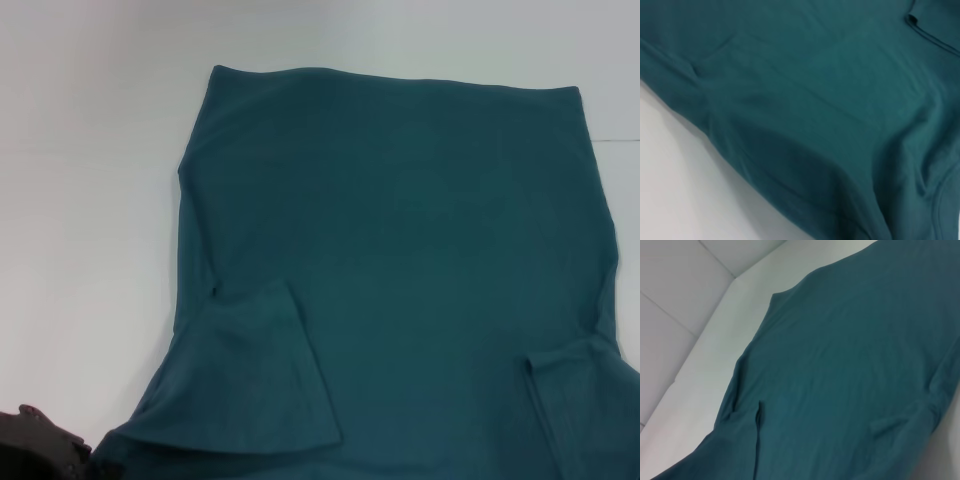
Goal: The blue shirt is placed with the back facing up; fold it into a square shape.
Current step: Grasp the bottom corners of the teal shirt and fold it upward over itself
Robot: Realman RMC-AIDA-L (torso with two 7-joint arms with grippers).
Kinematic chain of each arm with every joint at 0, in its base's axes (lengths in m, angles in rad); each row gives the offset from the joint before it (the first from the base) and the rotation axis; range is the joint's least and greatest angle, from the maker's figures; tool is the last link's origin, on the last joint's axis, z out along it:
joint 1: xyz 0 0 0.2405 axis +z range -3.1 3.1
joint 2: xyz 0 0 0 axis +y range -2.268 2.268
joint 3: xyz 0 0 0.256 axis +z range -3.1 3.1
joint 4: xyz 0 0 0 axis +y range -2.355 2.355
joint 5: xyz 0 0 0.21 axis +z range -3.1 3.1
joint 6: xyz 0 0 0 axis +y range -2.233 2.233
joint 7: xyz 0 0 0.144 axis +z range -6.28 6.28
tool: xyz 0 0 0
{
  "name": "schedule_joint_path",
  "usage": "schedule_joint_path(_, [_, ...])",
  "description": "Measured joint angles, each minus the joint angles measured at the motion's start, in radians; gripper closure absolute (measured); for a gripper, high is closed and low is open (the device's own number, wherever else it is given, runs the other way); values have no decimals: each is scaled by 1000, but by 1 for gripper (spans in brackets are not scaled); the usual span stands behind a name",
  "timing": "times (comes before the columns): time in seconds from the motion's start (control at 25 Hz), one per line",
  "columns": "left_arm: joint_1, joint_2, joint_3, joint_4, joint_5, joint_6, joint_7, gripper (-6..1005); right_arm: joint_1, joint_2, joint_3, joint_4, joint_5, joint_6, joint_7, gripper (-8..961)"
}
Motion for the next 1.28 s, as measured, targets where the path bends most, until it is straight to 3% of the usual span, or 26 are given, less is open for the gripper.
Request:
schedule_joint_path(0.6, [3, 0, -1, 2, -24, 22, 26, 951, -15, 0, -55, 3, 9, 1, -16, 937])
schedule_joint_path(1.0, [-28, 0, -1, 7, -38, 23, 22, 951, 31, -7, -61, -61, 12, 8, 39, 937])
schedule_joint_path(1.28, [-69, 6, -25, 14, -53, -13, 12, 951, 103, -17, -41, -72, 0, 43, 68, 937])
